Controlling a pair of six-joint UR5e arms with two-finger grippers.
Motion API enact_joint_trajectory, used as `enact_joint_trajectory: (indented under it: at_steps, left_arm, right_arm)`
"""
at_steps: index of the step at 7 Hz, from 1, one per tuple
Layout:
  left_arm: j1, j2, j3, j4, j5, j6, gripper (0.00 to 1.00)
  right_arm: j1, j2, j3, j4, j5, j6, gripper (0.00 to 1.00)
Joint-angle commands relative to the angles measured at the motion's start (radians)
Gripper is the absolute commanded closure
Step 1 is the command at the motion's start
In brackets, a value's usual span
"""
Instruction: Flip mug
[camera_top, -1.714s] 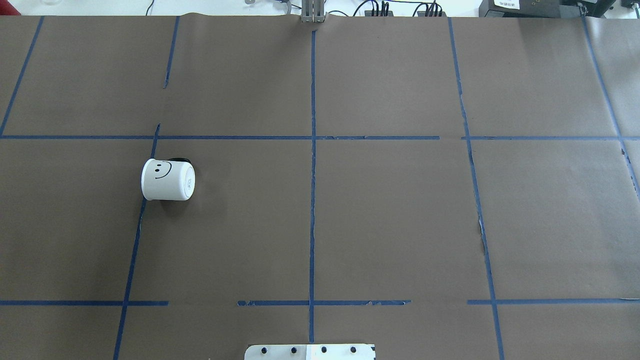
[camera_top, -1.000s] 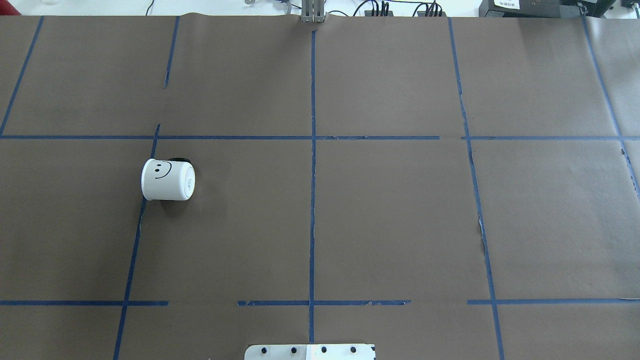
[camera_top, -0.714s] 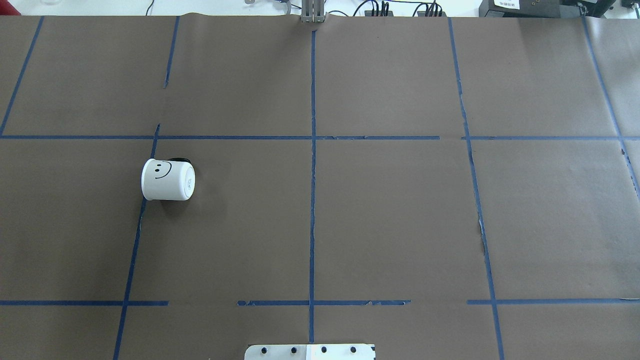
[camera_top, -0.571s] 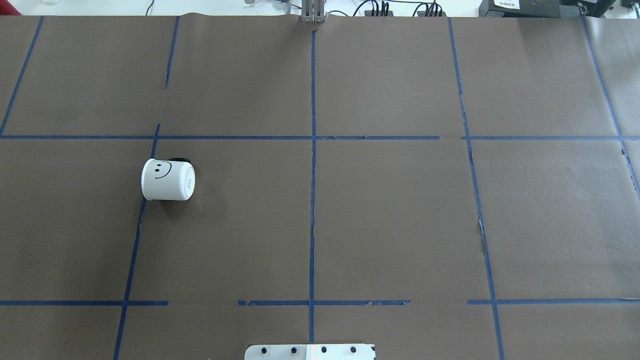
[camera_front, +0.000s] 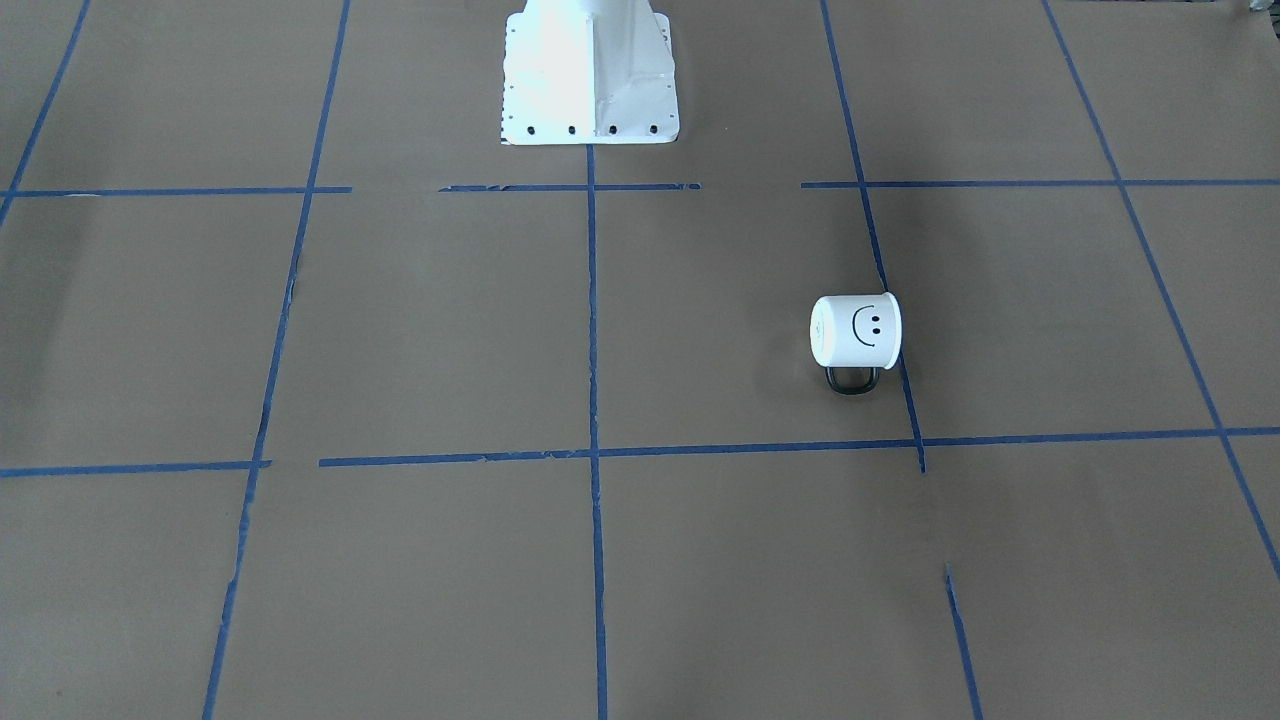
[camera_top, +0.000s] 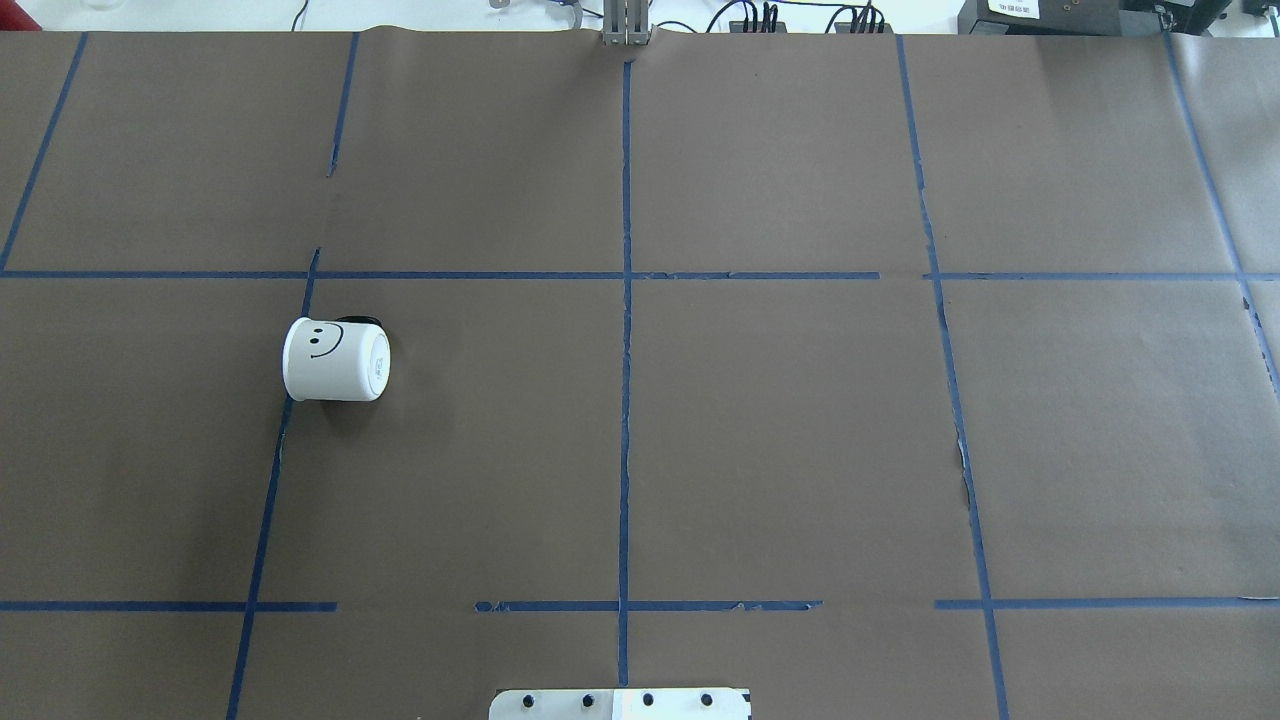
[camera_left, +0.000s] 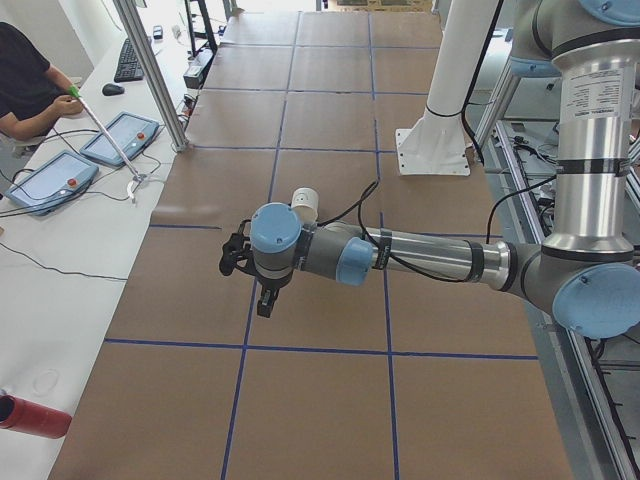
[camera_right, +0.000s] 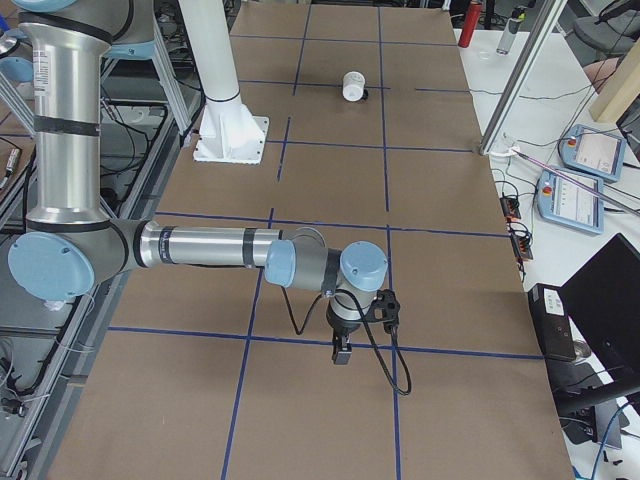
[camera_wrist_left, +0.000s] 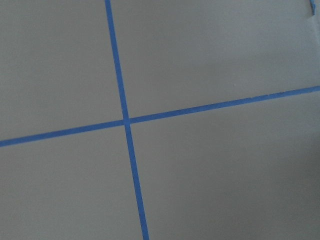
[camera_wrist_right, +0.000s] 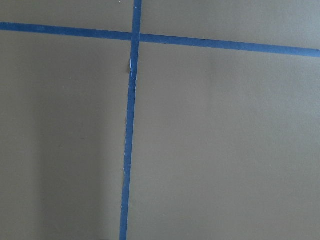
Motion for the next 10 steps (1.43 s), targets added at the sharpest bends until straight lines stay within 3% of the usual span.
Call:
enact_joint_trajectory:
  at_steps: [1, 2, 4, 6, 8, 9, 10]
  left_arm:
    - [0.166, 0.004, 0.006, -0.313, 0.040, -0.467, 0.00]
    - [0.252, 0.004, 0.006, -0.405, 0.112, -0.677, 0.00]
    - [0.368, 0.010, 0.008, -0.644, 0.149, -1.107, 0.00]
    - [0.535, 0.042, 0.025, -0.982, 0.365, -1.469, 0.00]
    - [0.611, 0.026, 0.134, -1.270, 0.480, -1.584, 0.00]
    - [0.627, -0.043, 0.238, -1.408, 0.489, -1.580, 0.00]
    - [0.631, -0.112, 0.305, -1.443, 0.490, -1.583, 0.00]
  right_arm:
    - [0.000, 0.000, 0.000, 0.000, 0.000, 0.000, 0.00]
    - [0.000, 0.000, -0.002, 0.000, 0.000, 0.000, 0.00]
    - [0.000, 0.000, 0.000, 0.000, 0.000, 0.000, 0.00]
    - [0.000, 0.000, 0.000, 0.000, 0.000, 0.000, 0.00]
    - [0.000, 0.000, 0.000, 0.000, 0.000, 0.000, 0.00]
    - [0.000, 0.000, 0.000, 0.000, 0.000, 0.000, 0.00]
    - [0.000, 0.000, -0.002, 0.000, 0.000, 0.000, 0.00]
